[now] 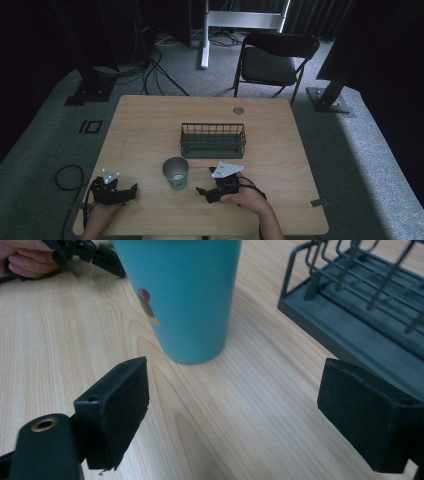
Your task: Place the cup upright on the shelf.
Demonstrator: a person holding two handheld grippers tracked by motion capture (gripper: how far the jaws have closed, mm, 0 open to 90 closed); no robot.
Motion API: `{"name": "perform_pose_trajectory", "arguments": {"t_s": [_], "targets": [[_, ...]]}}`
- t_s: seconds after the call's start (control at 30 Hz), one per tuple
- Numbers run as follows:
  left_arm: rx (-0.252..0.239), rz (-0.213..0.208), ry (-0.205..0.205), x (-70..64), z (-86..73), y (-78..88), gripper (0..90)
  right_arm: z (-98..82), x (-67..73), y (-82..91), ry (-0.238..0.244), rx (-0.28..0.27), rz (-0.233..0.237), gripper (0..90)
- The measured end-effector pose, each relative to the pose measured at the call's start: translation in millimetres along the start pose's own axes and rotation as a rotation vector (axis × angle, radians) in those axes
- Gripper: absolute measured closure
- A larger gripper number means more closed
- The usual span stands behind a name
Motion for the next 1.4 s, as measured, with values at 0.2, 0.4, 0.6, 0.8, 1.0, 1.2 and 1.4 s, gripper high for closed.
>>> {"name": "perform_pose_trajectory", "arguments": {"t_s": [0.2, 0.4, 0.6, 0.8, 1.0, 1.2, 1.4], "targets": [[0.000, 0.000, 0.000, 0.0, 0.0, 0.0, 1.4, 5.3, 6.4, -9.0, 0.007, -0.008, 0.024, 12.8], [0.000, 0.001, 0.001, 0.0, 0.0, 0.0, 1.4, 9.9, 12.6, -16.1, 0.008, -0.019, 0.044, 12.8], [0.000, 0.001, 0.001, 0.0, 0.0, 0.0, 1.4, 14.3, 17.7, -24.2, 0.017, -0.029, 0.062, 12.8], [0.000, 0.001, 0.001, -0.1, 0.0, -0.1, 1.4, 16.4, 22.4, -34.0, 0.033, -0.029, 0.074, 12.6], [0.000, 0.001, 0.001, 0.0, 0.0, -0.1, 1.4, 21.8, 25.6, -44.4, 0.037, -0.038, 0.074, 12.5], [0.000, 0.001, 0.001, -0.1, 0.0, -0.1, 1.4, 23.0, 28.2, -53.3, 0.040, -0.039, 0.081, 12.5], [0.000, 0.000, 0.000, 0.0, 0.0, 0.0, 1.4, 24.7, 30.6, -61.7, 0.040, -0.045, 0.080, 12.1]]}}
Point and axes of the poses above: each handheld gripper's, and its own axes: y roughly backward along the jaws, z roughly out of its top, x roughly to its left, the point moved 7 cm from there along -y, roughly forward along the jaws, and after that the axes turned 15 degrees about -x, right-handed, at the moved point
